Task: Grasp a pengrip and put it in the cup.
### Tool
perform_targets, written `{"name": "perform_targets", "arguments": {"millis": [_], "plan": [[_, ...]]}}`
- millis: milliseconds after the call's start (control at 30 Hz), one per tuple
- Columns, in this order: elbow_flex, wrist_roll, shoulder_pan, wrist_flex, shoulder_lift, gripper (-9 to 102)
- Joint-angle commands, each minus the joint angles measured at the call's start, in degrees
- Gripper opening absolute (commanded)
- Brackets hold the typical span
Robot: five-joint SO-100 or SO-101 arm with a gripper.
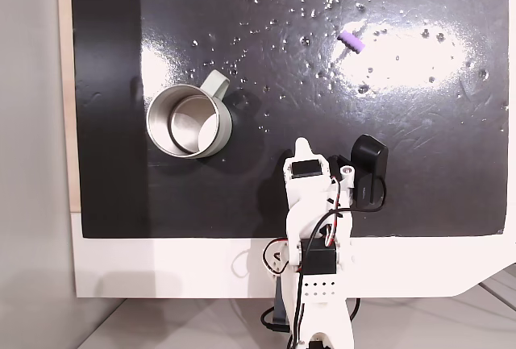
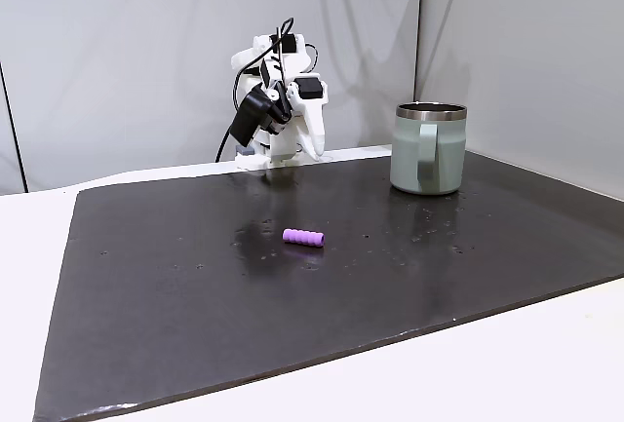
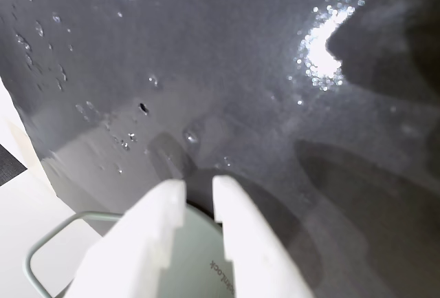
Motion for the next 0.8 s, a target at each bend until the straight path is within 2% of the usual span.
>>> {"name": "perform_targets", "arguments": {"millis": [0,267,500,633,767], "plan": [[-0.4,-2.8,-2.6,-1.4,0.4,0],[-0.4,-2.8,-2.6,-1.4,0.4,0],[-6.9,-0.7,-0.3,-7.4,-1.8,0],[-15.1,0.4,0.7,-12.5,-15.0,0],[-29.4,4.9,1.1,-13.6,-33.4,0]]}}
